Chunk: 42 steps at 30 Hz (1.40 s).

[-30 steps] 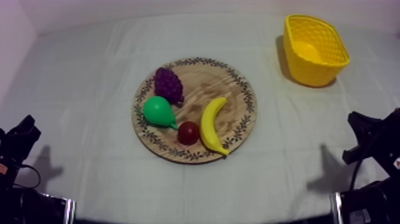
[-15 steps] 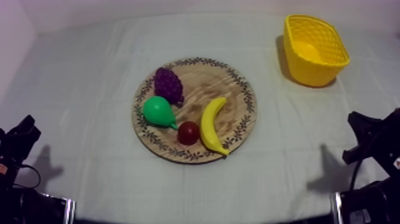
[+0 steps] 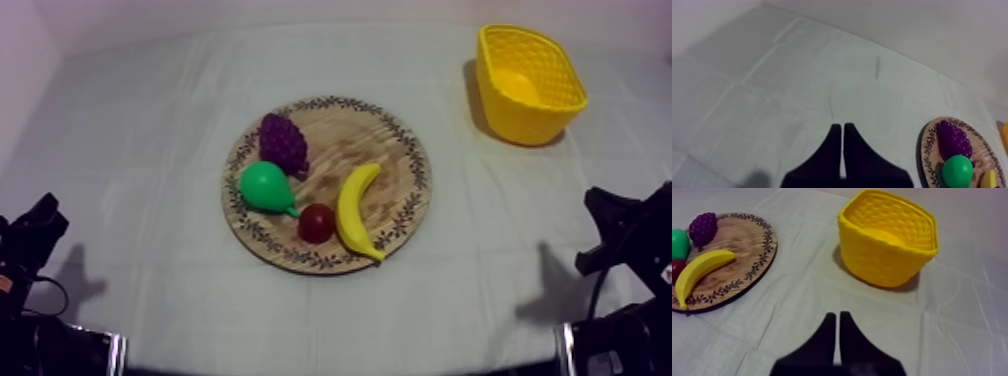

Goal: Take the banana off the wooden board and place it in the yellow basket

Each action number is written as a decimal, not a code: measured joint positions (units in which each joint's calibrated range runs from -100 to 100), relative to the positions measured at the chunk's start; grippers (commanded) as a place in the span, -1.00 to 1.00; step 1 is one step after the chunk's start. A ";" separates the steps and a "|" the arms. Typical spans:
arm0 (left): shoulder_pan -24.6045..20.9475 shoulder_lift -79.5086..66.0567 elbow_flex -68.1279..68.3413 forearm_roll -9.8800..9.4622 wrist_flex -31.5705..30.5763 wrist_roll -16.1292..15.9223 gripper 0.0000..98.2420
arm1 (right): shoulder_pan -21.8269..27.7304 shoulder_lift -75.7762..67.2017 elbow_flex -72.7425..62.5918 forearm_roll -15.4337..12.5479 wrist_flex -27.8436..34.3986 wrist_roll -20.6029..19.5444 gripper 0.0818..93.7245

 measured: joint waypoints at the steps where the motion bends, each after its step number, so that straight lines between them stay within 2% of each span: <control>1: 0.00 0.00 0.00 0.00 0.00 0.00 -1.00 | 0.00 0.00 0.00 0.00 0.00 0.00 -0.99; 19: 0.00 0.00 0.00 0.00 0.00 0.00 -1.00 | 0.18 0.00 0.00 0.00 0.08 -1.17 -0.99; 25: 0.00 0.00 0.00 0.00 0.00 0.00 -1.00 | 0.80 0.00 0.00 0.00 -0.18 2.28 -0.99; 28: 0.00 0.00 0.00 0.00 0.00 0.00 -1.00 | 0.88 0.00 0.00 0.00 -0.83 2.53 -1.00; 35: 0.00 0.00 0.00 0.00 0.00 0.00 -1.00 | 0.53 3.59 -2.10 2.38 -4.57 0.19 -1.00; 42: 0.00 0.00 0.00 0.00 0.00 0.00 -1.00 | -0.50 12.46 -10.43 4.43 -3.34 -1.36 -1.00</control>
